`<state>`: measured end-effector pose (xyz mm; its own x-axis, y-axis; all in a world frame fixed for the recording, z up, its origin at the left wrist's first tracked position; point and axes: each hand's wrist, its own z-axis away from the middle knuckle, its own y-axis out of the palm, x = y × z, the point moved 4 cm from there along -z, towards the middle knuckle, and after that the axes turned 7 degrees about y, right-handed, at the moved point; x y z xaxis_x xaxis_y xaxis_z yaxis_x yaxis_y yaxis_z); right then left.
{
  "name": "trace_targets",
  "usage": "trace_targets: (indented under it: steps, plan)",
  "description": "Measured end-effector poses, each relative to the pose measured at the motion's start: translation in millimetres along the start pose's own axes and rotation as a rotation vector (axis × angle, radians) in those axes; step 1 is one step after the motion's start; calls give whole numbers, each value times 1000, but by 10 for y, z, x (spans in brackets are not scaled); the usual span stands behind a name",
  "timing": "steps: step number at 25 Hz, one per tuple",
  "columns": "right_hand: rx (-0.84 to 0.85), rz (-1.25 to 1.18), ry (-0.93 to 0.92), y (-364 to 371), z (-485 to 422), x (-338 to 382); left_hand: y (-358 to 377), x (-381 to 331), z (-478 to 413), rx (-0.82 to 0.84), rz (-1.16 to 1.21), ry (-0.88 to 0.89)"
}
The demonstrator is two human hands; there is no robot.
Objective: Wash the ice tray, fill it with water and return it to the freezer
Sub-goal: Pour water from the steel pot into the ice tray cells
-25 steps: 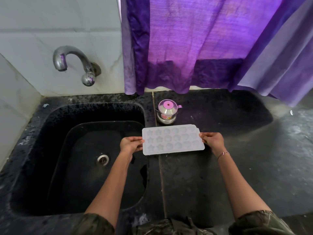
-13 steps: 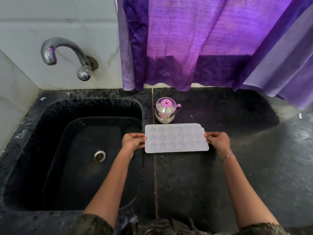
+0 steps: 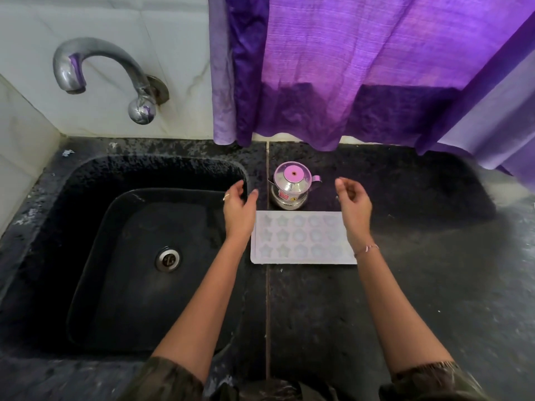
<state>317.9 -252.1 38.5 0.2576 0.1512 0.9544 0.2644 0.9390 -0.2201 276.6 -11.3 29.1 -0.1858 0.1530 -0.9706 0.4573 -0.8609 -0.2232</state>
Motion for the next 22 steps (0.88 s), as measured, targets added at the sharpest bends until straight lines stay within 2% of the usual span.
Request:
trace_targets:
  steps: [4,12,22]
  plan:
    - [143,7,85,464,-245,-103,444,-92,-167,183,173,-187]
    - [266,-292,164,746,-423,-195,712,-51,-243,228,195,-295]
    - [144,-626,215,819,-279,35,739,-171,-166,184,301,-274]
